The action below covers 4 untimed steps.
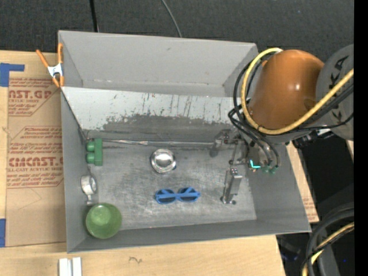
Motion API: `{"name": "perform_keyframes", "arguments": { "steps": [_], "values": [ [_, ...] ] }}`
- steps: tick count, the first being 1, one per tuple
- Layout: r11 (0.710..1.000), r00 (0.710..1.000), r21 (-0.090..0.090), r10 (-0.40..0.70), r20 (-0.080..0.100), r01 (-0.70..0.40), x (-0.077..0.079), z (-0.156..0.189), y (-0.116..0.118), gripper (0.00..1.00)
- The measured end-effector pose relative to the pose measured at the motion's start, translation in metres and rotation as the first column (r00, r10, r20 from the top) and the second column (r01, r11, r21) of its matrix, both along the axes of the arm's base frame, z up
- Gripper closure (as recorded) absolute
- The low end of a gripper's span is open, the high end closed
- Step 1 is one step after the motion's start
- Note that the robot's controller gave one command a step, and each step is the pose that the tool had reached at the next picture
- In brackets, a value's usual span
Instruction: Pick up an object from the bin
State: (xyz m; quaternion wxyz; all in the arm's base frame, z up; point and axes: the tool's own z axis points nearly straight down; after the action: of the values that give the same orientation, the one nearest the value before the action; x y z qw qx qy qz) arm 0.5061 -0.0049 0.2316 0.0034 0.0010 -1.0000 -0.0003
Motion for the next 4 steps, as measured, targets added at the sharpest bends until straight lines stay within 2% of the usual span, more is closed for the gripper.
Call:
{"name": "perform_keyframes", "arguments": {
  "steps": [1,2,3,4],
  "values": [
    [0.99,0.99,0.002,0.141,0.0,-0.141,-0.012,-0.14,0.096,0.0],
    [0.991,0.991,0.0,0.136,0.006,-0.136,-0.009,-0.135,0.093,1.0],
    [0.814,0.814,-0.004,0.581,0.013,-0.581,-0.007,0.009,0.058,1.0],
    [0.814,0.814,0.0,0.581,0.01,-0.581,-0.008,0.007,0.059,0.0]
  ]
}}
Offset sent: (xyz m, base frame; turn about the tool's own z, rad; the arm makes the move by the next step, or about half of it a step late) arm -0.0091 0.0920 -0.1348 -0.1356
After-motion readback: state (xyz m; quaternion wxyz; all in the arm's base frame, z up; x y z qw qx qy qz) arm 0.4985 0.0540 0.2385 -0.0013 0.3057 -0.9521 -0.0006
